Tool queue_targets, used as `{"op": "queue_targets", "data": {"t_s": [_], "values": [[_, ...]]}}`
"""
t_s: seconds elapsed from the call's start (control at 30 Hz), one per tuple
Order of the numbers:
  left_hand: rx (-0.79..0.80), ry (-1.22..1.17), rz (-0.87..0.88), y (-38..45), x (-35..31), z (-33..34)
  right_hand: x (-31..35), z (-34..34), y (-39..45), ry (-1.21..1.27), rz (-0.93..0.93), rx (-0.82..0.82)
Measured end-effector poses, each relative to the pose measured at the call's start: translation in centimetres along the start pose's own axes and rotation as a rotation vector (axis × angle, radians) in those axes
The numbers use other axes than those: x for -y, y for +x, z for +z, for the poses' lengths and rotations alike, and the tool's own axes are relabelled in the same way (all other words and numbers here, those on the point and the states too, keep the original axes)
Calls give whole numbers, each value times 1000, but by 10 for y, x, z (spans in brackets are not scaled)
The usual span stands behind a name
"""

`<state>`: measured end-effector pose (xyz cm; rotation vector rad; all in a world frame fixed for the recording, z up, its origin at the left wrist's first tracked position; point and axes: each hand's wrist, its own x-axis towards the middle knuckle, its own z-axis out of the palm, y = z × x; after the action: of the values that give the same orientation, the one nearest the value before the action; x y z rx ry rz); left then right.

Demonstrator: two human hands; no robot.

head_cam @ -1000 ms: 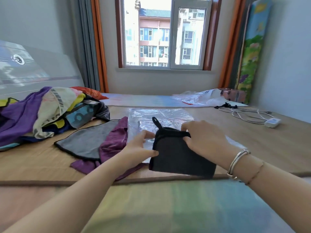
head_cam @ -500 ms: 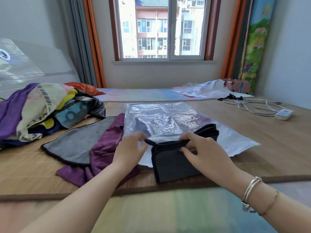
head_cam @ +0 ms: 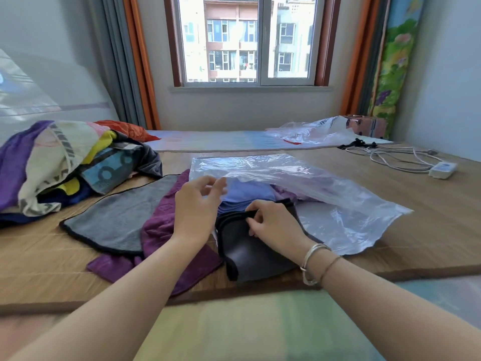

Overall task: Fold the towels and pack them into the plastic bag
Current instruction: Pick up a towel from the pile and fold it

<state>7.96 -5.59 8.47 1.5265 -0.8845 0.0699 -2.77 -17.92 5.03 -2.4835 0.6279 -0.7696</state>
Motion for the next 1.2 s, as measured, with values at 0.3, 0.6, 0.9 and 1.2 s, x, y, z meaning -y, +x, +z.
{"op": "queue_targets", "data": {"t_s": [0.3, 0.6, 0.9, 1.2], "values": [[-5, -83, 49, 8, -9, -14, 17, 10, 60, -305, 27, -339], [-38, -220, 33, 28, 0, -19, 21, 66, 103, -171, 43, -106], [-42, -283, -1, 15, 3, -17, -5, 70, 67, -394, -227, 251], [3, -221, -67, 2, 13, -5, -16, 94, 114, -486, 71, 319]]}}
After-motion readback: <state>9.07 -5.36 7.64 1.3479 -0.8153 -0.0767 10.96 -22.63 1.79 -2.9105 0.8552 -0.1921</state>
